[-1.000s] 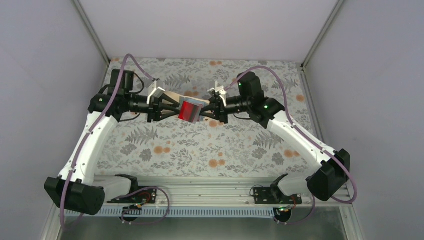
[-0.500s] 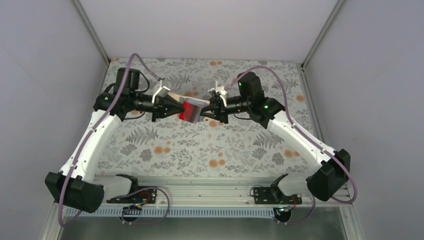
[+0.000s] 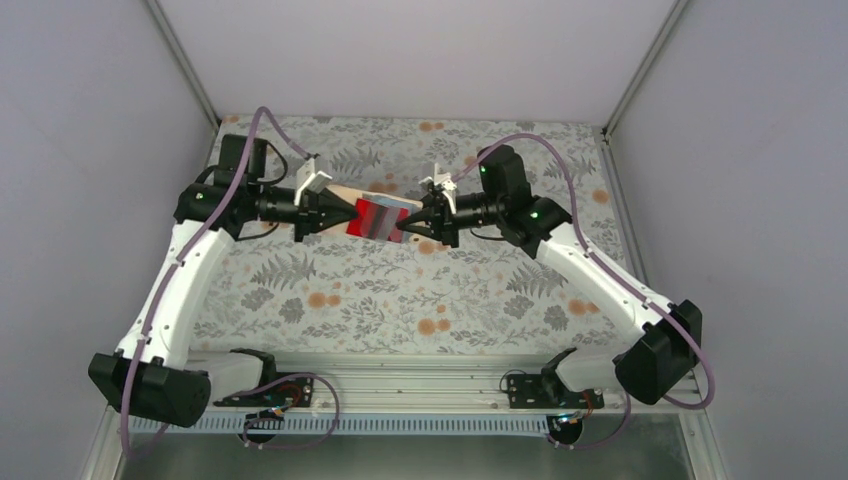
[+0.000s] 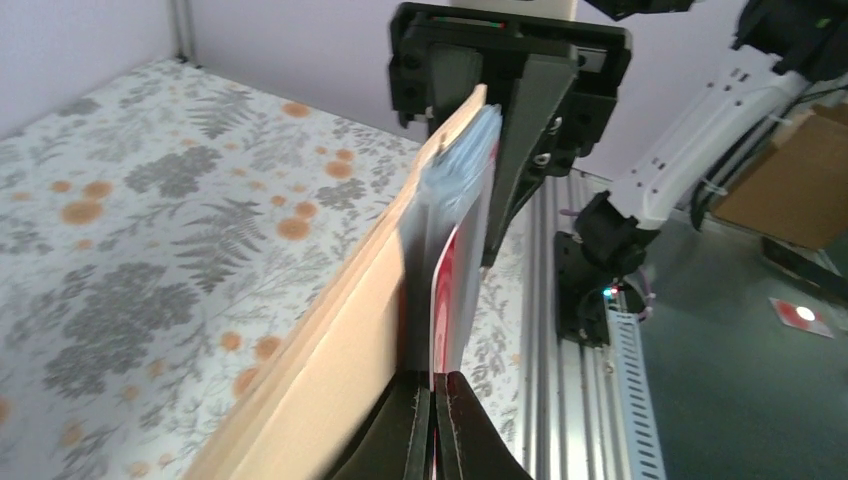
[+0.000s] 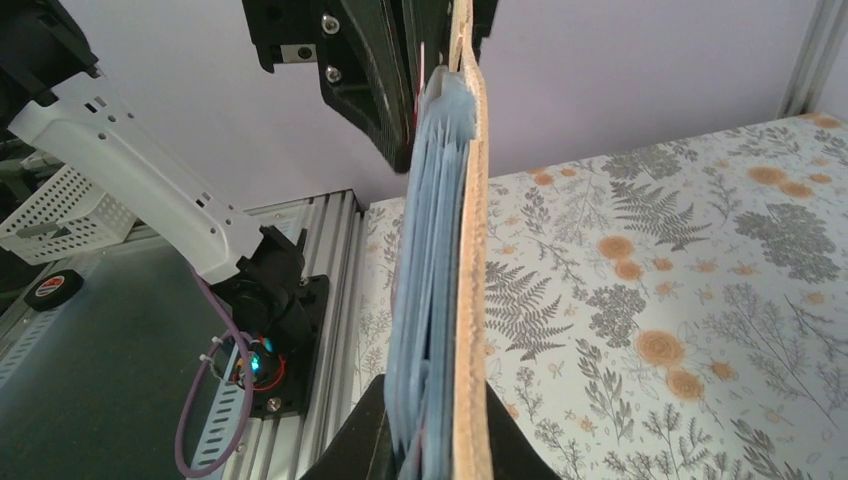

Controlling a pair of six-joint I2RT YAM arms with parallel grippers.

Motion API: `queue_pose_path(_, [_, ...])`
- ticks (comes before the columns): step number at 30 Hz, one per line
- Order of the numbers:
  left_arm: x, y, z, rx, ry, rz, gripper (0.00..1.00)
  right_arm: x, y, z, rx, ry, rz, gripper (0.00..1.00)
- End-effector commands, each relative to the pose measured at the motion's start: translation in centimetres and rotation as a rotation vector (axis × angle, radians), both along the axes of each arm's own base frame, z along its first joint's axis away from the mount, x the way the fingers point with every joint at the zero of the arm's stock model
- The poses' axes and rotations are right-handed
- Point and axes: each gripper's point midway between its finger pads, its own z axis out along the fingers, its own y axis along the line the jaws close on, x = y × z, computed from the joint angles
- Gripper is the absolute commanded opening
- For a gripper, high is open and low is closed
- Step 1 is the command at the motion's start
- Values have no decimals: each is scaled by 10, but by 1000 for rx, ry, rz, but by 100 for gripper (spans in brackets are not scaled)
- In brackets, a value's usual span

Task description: Take the credit cards out of the card holder

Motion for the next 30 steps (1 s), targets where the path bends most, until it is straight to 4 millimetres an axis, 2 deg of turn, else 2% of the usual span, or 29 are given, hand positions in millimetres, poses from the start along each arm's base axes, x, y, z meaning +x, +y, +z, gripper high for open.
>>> queue_pose_path(1, [15,21,4,65,-90,99,2,-8,-12,18,52,-57,11,4])
queue_pose_path(8, [21,40,22,89,-144,163,2,6,-26,12,48,-33,-62,4])
queue_pose_path(11, [33,59,21,164,-193,259,2,22,-35,11,45,-11,-145,4])
queue_pose_path(12, [40,67,15,206,-208,302,2,28,-39,10,44,2,-174,4])
queue_pose_path(15, [75,101,-15,387,-252,508,2,49,-51,7,42,56,-271,4])
queue_pose_path(16, [92,120,-30,477,-268,616,2,58,-55,5,34,69,-317,4])
queue_pose_path(18, [113,147,-65,623,-277,744,2,66,-58,1,27,93,-346,4])
queue_pose_path(19, [119,154,-84,707,-285,773,2,67,-59,0,28,99,-344,4])
queue_pose_path(20, [123,156,-102,795,-312,780,2,67,-59,0,29,103,-345,4])
queue_pose_path(22, [123,146,-139,948,-388,732,2,69,-59,-1,26,112,-351,4])
queue_pose_path(23, [124,137,-149,983,-441,705,2,70,-60,-1,24,113,-357,4])
queue_pose_path(28, [151,131,-173,1097,-652,709,2,76,-69,-2,19,126,-403,4])
queue_pose_path(30, [148,119,-197,1155,-740,618,2,78,-74,-1,17,134,-426,4])
